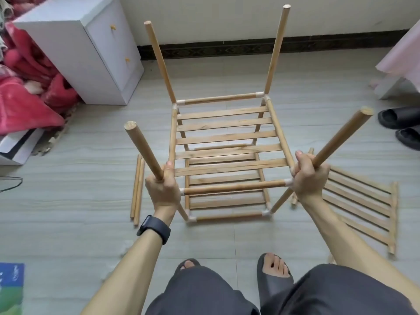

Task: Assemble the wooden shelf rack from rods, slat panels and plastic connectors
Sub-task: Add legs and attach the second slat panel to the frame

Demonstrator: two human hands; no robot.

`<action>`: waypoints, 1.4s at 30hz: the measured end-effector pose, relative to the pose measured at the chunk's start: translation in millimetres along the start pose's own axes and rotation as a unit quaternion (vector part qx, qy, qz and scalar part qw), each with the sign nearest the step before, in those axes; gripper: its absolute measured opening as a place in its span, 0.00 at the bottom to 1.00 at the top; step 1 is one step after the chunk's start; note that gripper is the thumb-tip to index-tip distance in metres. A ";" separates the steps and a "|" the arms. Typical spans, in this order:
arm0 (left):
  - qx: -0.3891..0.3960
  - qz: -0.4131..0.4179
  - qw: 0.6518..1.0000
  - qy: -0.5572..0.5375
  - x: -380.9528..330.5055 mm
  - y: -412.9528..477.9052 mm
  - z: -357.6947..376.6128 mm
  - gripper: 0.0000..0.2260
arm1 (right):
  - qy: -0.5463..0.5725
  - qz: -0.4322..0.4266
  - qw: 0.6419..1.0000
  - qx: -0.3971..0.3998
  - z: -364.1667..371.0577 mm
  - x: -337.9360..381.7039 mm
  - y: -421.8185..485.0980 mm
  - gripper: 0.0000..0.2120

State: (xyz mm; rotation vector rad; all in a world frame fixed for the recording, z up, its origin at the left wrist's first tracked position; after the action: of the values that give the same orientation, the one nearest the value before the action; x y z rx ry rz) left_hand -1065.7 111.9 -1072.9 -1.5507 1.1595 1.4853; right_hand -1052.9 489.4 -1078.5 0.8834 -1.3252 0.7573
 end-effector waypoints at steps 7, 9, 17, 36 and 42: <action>-0.010 0.000 0.999 0.034 -2.0 -7.3 -5.8 0.24 | -0.050 -0.005 0.999 -0.022 -6.7 5.1 -8.5 0.23; -0.014 0.021 0.997 0.069 -3.4 -9.7 -8.7 0.30 | -0.059 -0.007 0.998 -0.026 -7.6 4.5 -10.2 0.22; 0.004 0.018 0.999 0.050 -4.9 -7.4 -4.6 0.22 | -0.042 0.013 0.998 -0.034 -6.8 -5.8 -3.3 0.22; 0.158 -0.067 0.950 0.260 34.6 -42.4 -62.0 0.22 | -0.257 0.077 0.963 0.011 -29.9 -17.9 -103.8 0.16; 0.184 -0.269 0.849 0.415 132.1 -93.0 -148.3 0.21 | -0.379 -0.223 0.866 0.239 78.3 19.9 -128.7 0.09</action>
State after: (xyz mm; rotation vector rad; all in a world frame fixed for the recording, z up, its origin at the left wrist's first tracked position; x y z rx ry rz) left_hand -930.7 -9.0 -1196.4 -2.0539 1.1951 0.1624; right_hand -976.4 358.2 -1070.3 1.9571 -1.5234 0.3633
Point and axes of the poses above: each hand's wrist, its own y-axis towards the middle knuckle, its own z-axis out of the palm, x = y × z, the point moved 6 cm from there along y, towards the middle knuckle, and after that the axes turned 8 degrees about x, right-handed, at the moved point
